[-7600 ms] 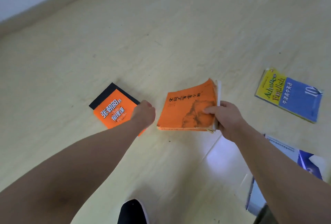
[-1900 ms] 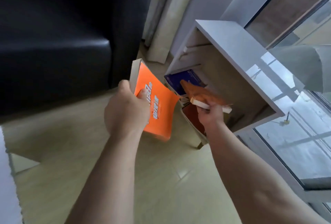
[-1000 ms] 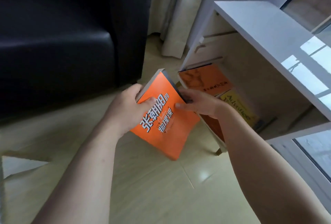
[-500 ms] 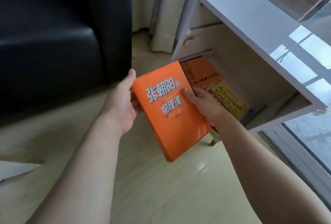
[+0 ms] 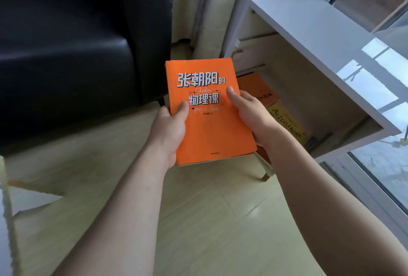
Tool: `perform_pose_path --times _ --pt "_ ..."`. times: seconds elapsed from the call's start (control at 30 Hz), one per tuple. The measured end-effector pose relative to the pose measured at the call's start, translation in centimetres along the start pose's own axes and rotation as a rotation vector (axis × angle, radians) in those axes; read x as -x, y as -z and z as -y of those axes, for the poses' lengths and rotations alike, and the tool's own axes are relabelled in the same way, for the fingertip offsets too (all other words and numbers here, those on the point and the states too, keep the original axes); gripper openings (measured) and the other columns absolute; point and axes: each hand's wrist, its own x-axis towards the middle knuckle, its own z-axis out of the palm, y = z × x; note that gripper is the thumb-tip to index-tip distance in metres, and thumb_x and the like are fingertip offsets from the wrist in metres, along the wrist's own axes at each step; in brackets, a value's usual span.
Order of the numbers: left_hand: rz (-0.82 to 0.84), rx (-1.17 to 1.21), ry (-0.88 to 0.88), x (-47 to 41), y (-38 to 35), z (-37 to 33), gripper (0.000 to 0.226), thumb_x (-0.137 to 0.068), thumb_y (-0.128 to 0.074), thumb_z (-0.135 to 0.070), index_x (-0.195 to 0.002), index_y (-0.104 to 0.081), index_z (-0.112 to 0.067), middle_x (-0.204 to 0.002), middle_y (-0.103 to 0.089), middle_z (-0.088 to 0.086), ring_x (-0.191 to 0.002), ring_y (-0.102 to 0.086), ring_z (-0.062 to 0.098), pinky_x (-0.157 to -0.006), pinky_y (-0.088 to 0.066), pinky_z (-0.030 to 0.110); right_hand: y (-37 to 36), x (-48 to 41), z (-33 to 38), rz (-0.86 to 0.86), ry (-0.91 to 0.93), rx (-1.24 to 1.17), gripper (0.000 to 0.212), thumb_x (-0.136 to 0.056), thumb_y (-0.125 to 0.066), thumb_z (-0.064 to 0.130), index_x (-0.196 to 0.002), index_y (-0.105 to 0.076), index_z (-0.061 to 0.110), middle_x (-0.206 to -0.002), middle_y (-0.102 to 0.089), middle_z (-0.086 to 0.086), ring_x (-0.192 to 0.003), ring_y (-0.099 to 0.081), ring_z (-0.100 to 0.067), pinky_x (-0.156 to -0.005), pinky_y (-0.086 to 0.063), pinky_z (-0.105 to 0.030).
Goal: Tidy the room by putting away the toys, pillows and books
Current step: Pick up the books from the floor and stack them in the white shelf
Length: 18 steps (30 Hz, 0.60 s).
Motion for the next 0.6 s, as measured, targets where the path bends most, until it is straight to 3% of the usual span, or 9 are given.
perform_pose_path --times 0.1,0.2,0.3,0.4,0.47,0.53,0.6 --pt "0.001 0.000 -0.028 0.5 -0.4 -0.2 0.037 -0.097 -0.058 -0.054 -0.124 -0.057 -0.028 -0.115 -0.072 -0.003 -0.100 -0.072 0.024 -0.089 -0.058 0.056 0.3 0.3 0.6 -0.013 -0.031 -0.025 0.041 -0.104 -0.053 0.045 -0.130 -0.060 0.015 -0.106 -0.078 -0.005 -0.094 -0.076 -0.025 -0.084 -0.062 -0.045" --pt "-0.101 -0.130 -0.094 0.7 -0.6 -0.8 0.045 -0.095 -0.059 -0.059 -0.122 -0.056 -0.023 -0.117 -0.069 -0.002 -0.099 -0.069 0.025 -0.089 -0.058 0.054 0.6 0.4 0.1 0.053 -0.088 0.037 0.040 -0.106 -0.046 0.045 -0.126 -0.060 0.013 -0.107 -0.078 -0.005 -0.097 -0.076 -0.025 -0.084 -0.062 -0.043" --pt "-0.114 -0.206 -0.013 0.6 -0.6 -0.6 0.042 -0.096 -0.057 -0.058 -0.117 -0.056 -0.022 -0.113 -0.069 0.000 -0.096 -0.069 0.027 -0.088 -0.058 0.053 0.8 0.1 -1.3 0.063 -0.099 0.158 0.043 -0.105 -0.046 0.050 -0.121 -0.063 0.014 -0.105 -0.078 -0.004 -0.095 -0.076 -0.024 -0.083 -0.062 -0.041" --pt "-0.052 -0.209 0.055 0.7 -0.7 -0.3 0.041 -0.098 -0.051 -0.062 -0.104 -0.061 -0.023 -0.107 -0.072 0.002 -0.092 -0.071 0.026 -0.086 -0.059 0.048 1.1 0.0 -2.7 -0.021 -0.098 0.080 0.041 -0.104 -0.051 0.046 -0.124 -0.063 0.012 -0.092 -0.079 0.001 -0.079 -0.077 -0.018 -0.064 -0.062 -0.031" --pt "-0.087 -0.297 -0.015 0.5 -0.7 -0.4 0.058 -0.096 -0.045 -0.067 -0.116 -0.064 -0.016 -0.115 -0.072 0.004 -0.098 -0.070 0.025 -0.086 -0.056 0.040 1.7 -0.6 -3.6 -0.099 -0.095 0.003 0.039 -0.103 -0.053 0.044 -0.126 -0.061 0.013 -0.094 -0.078 0.000 -0.076 -0.077 -0.016 -0.059 -0.060 -0.029" --pt "-0.223 -0.371 -0.104 0.6 -0.5 -0.8 0.062 -0.097 -0.046 -0.064 -0.132 -0.057 -0.013 -0.129 -0.063 0.003 -0.111 -0.063 0.026 -0.082 -0.048 0.034 2.6 -1.7 -4.8 -0.217 -0.095 -0.107 0.038 -0.104 -0.052 0.044 -0.129 -0.057 0.016 -0.105 -0.075 -0.003 -0.082 -0.076 -0.019 -0.063 -0.061 -0.033" --pt "-0.250 -0.334 -0.122 0.7 0.0 -1.1 0.050 -0.099 -0.047 -0.057 -0.121 -0.061 -0.013 -0.122 -0.064 0.006 -0.109 -0.063 0.029 -0.077 -0.050 0.035 3.7 -3.2 -6.2 -0.362 -0.105 -0.204 0.037 -0.105 -0.049 0.045 -0.130 -0.054 0.018 -0.115 -0.073 -0.008 -0.092 -0.074 -0.025 -0.071 -0.061 -0.038"
